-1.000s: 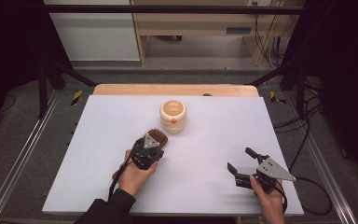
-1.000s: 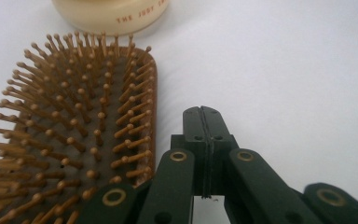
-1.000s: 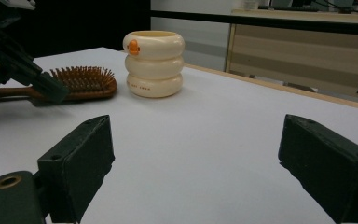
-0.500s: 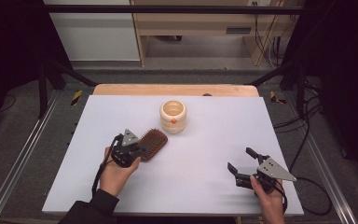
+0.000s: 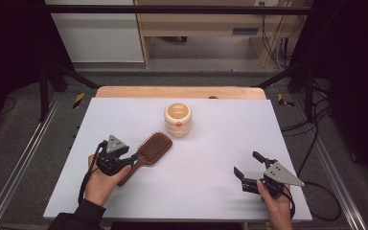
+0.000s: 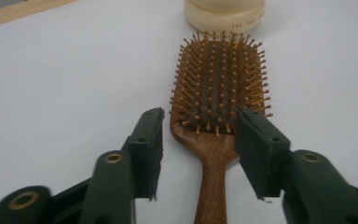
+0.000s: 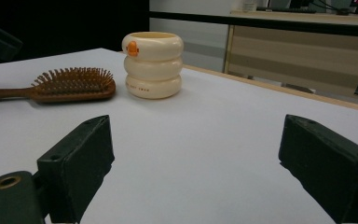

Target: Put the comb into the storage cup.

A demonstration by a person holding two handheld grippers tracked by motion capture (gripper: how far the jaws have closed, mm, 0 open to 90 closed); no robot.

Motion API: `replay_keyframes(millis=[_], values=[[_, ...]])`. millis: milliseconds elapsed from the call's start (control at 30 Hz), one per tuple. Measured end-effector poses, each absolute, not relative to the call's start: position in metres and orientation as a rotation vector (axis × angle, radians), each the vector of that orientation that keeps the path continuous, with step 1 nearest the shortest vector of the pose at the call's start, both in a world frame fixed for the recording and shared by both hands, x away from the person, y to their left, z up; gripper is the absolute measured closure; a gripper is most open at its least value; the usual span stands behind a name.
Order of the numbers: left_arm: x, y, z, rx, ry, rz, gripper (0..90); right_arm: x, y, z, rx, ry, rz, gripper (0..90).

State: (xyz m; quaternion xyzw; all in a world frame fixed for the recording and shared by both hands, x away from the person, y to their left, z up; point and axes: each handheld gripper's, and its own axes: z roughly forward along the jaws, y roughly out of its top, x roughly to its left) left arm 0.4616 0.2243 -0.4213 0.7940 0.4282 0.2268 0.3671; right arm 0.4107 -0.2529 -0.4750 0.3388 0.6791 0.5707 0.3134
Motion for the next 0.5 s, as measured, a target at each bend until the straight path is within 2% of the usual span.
replay_keyframes(millis=[67, 100, 133, 167, 200, 233, 267, 367, 500], values=[[0.4606, 0.2259, -0.4204, 2.035, 1.108, 0.597, 35.6, 0.4102, -0.2520, -0.4743, 0.888, 1.791, 1.506, 9.9], [0.4603, 0.2264, -0.4202, 2.037, 1.111, 0.605, 35.6, 0.4102, -0.2520, -0.4743, 0.888, 1.791, 1.506, 9.6], [0.4604, 0.2268, -0.4199, 2.042, 1.117, 0.599, 27.6, 0.4102, -0.2510, -0.4739, 0.880, 1.795, 1.504, 9.6], [0.4606, 0.2272, -0.4198, 2.046, 1.126, 0.595, 27.6, 0.4102, -0.2510, -0.4739, 0.880, 1.795, 1.504, 9.6], [0.4610, 0.2275, -0.4194, 2.058, 1.140, 0.598, 19.6, 0.4101, -0.2501, -0.4736, 0.875, 1.798, 1.506, 9.5], [0.4616, 0.2275, -0.4191, 2.074, 1.153, 0.594, 15.6, 0.4100, -0.2498, -0.4735, 0.871, 1.800, 1.508, 9.5], [0.4621, 0.2278, -0.4186, 2.083, 1.160, 0.588, 15.6, 0.4100, -0.2498, -0.4735, 0.871, 1.800, 1.508, 9.5], [0.4639, 0.2286, -0.4171, 2.118, 1.165, 0.548, 7.4, 0.4091, -0.2478, -0.4727, 0.860, 1.805, 1.524, 9.4], [0.4653, 0.2274, -0.4183, 2.185, 1.161, 0.520, 6.2, 0.4082, -0.2462, -0.4724, 0.850, 1.814, 1.530, 9.2]])
